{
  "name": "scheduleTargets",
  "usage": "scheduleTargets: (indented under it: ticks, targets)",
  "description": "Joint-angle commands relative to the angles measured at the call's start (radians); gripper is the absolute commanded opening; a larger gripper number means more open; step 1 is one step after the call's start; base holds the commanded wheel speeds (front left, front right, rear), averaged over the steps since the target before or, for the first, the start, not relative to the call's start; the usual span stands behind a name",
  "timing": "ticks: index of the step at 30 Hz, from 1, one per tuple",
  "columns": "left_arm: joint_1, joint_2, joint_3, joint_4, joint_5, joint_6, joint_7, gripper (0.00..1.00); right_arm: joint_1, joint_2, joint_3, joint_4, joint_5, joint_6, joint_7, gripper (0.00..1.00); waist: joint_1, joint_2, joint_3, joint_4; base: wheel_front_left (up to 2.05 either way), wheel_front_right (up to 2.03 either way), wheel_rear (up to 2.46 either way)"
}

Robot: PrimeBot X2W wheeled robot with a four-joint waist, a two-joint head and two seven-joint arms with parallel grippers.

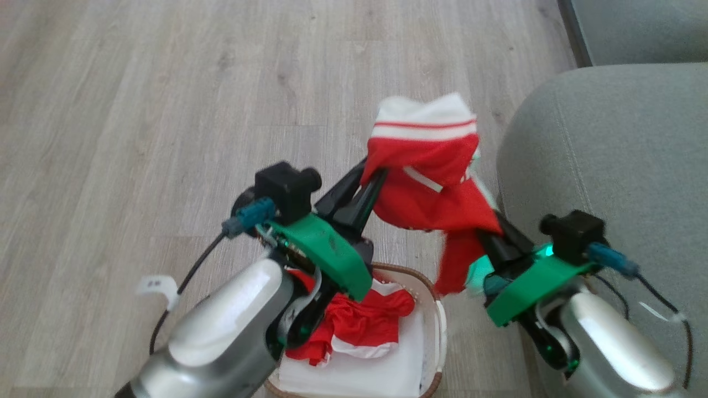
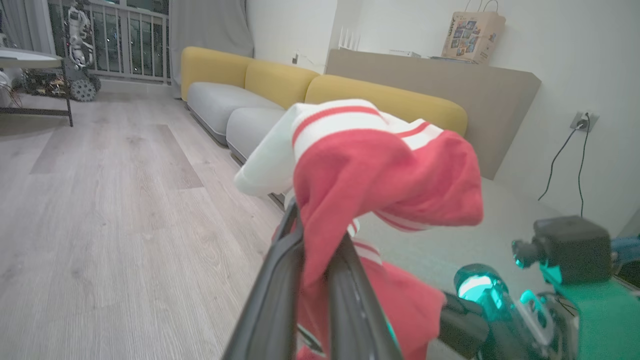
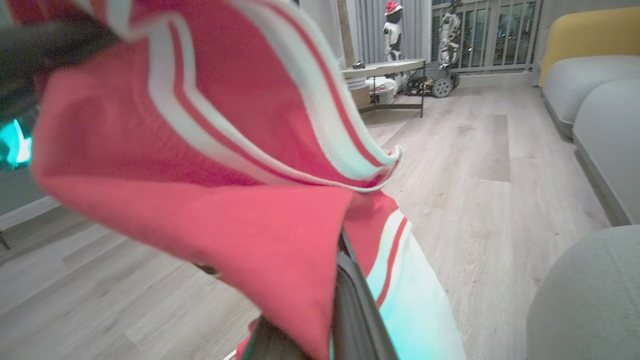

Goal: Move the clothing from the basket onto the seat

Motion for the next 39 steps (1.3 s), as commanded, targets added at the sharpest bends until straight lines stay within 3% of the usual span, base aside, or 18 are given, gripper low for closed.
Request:
scheduleTargets:
  ticks: [1,5,6,7,8,16,30,39]
  targets:
    - [-0.019,0.024,0.037,-0.026,-0.006,0.003,-0.007,0.00,0.010,-0.007,-0.036,-0.065,-0.019,0.000,-0.006,0.00,0.0001,0.0000,0.007,-0.013,0.00,0.00,0.00]
    - [0.012,0.022,0.019,-0.028,-0.015,-0.007,-0.013,0.00,0.048,-0.011,-0.114,-0.131,-0.043,0.000,-0.006,0.00,0.0001,0.0000,0.012,-0.033,0.00,0.00,0.00]
    - [0.019,0.019,0.016,-0.028,-0.020,-0.011,-0.017,0.20,0.056,-0.012,-0.131,-0.144,-0.046,0.000,-0.006,0.00,0.0001,0.0000,0.012,-0.039,0.00,0.00,0.00]
    - [0.024,0.015,0.013,-0.028,-0.023,-0.015,-0.021,0.74,0.064,-0.013,-0.148,-0.157,-0.049,0.000,-0.006,0.00,0.0001,0.0000,0.012,-0.045,0.00,0.00,0.00]
    - [0.029,0.012,0.011,-0.027,-0.026,-0.018,-0.026,1.00,0.071,-0.013,-0.163,-0.167,-0.051,0.000,-0.006,0.00,0.0001,0.0000,0.012,-0.053,0.00,0.00,0.00]
    - [0.051,0.003,-0.013,-0.013,-0.020,-0.032,-0.050,1.00,0.091,-0.024,-0.227,-0.236,-0.055,0.000,-0.006,0.00,0.0001,0.0000,0.010,-0.127,0.00,0.00,0.00]
    - [0.031,-0.004,-0.031,0.052,0.019,-0.022,-0.076,1.00,0.107,-0.093,-0.368,-0.326,-0.065,0.000,-0.006,0.00,0.0001,0.0000,0.032,-0.357,0.00,0.00,0.00]
    - [0.006,-0.005,-0.045,0.089,0.046,-0.020,-0.084,1.00,0.123,-0.104,-0.421,-0.397,-0.062,0.000,-0.006,0.00,0.0001,0.0000,0.044,-0.466,0.00,0.00,0.00]
